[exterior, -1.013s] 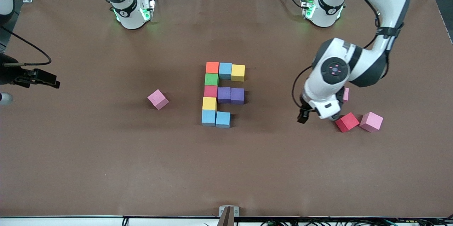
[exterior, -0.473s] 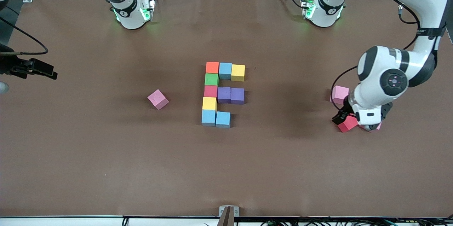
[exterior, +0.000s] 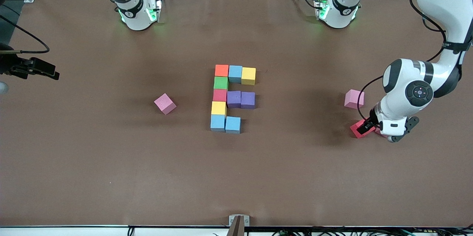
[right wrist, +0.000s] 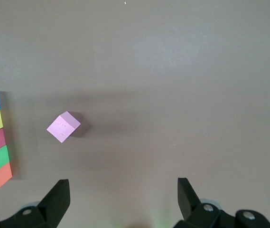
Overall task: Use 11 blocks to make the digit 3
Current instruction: 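Move the left gripper to the red cube and grasp it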
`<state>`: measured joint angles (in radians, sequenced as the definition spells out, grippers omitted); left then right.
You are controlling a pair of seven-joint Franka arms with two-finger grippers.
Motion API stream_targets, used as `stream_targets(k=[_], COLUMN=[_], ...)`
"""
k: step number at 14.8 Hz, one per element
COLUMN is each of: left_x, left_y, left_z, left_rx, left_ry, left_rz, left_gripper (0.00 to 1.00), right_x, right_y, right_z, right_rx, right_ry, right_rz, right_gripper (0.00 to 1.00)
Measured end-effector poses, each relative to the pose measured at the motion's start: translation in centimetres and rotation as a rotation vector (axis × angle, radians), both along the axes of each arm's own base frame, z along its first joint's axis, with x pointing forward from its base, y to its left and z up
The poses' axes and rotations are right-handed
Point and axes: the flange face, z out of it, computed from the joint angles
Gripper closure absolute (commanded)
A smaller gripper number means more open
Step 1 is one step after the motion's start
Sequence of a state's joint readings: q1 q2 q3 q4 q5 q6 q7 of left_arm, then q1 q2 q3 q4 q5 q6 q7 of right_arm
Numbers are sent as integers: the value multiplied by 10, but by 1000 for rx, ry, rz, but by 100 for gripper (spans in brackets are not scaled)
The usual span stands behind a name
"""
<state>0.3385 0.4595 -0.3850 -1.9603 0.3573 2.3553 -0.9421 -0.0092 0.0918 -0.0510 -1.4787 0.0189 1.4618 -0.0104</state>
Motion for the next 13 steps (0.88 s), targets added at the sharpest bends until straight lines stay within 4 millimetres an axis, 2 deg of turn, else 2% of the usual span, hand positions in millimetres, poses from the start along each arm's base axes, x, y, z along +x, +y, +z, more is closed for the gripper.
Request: stream_targets(k=[3, 7, 10, 11, 13], left_x=[2, 2, 2, 2, 3], left_y=[7, 23, 25, 24, 22], left_z=[-19, -29, -37, -40, -46], left_rx=[-18, -27, -39, -44, -56], left_ry=[-12, -4, -10, -15, -26], left_rz=[-10, -22, -23, -24, -26], left_gripper=[0, 0, 2, 14, 45], right_x=[-13, -29, -37, -38, -41], right_y=[-3, -2, -2, -2, -1], right_z=[-1, 11, 15, 17, 20], right_rx=[2, 4, 5, 6, 6], right_ry=[1, -15, -20, -22, -28], right_rz=[-5, -5, -4, -4, -3], right_gripper=[0, 0, 0, 0, 0])
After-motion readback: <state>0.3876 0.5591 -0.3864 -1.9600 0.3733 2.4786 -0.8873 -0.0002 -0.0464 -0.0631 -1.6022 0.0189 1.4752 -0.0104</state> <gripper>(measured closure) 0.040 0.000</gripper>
